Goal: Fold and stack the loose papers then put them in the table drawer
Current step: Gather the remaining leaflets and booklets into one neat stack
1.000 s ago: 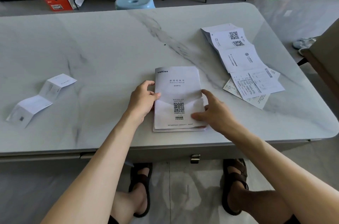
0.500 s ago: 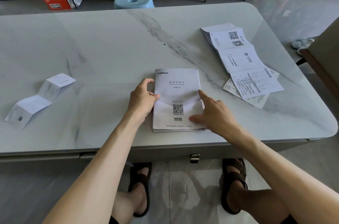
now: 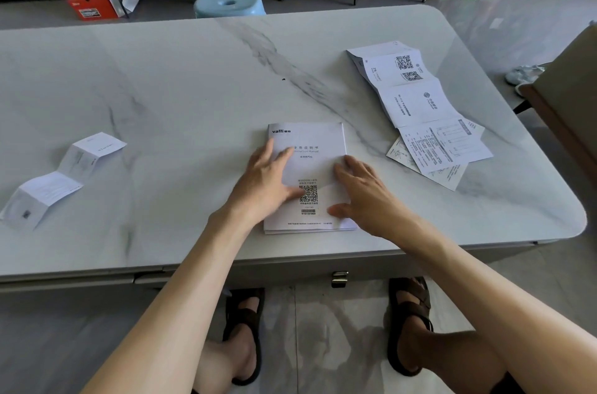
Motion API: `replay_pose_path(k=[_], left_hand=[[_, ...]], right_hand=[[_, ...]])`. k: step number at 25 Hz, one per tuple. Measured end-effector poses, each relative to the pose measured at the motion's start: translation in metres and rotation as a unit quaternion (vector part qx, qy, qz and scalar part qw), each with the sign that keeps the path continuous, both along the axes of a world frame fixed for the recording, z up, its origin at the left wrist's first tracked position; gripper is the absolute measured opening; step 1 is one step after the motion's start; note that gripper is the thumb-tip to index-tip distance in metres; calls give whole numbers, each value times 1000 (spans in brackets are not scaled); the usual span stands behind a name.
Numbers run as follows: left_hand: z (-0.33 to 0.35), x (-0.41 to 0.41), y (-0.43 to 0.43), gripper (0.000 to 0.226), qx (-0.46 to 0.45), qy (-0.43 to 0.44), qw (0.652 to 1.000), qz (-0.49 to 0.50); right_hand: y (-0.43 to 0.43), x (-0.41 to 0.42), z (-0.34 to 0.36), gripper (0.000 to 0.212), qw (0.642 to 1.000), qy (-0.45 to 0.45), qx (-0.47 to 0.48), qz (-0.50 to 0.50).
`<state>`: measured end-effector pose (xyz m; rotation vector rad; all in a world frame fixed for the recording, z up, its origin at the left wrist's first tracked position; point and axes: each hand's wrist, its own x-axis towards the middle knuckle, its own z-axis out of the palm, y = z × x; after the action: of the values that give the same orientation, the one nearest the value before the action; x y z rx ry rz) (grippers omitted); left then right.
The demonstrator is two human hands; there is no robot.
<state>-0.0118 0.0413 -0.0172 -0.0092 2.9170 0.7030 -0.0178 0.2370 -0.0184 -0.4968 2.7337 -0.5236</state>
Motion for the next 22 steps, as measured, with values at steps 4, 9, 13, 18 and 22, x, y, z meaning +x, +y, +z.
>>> replay_pose_path(k=[4,9,13,18,22], left_hand=[[-4,1,0,92,-20,-54,997,-46],[-7,-3,0,94,-27,-61,997,-46],[-11,-2,2,95,-44,-54,997,-40],[-11,-2,3,94,-58,-55,996,-38],[-10,-3,2,95,-72,-35,996,-41]], right_hand=[[-2,-4,-2,84,1000,-8,2,13],[-1,-7,-6,89,999,-30,-14,13],[5,-8,-11,88,999,-20,-13,35],[14,-7,-13,86,998,11,12,68],[20,-9,-8,84,998,27,-26,49]])
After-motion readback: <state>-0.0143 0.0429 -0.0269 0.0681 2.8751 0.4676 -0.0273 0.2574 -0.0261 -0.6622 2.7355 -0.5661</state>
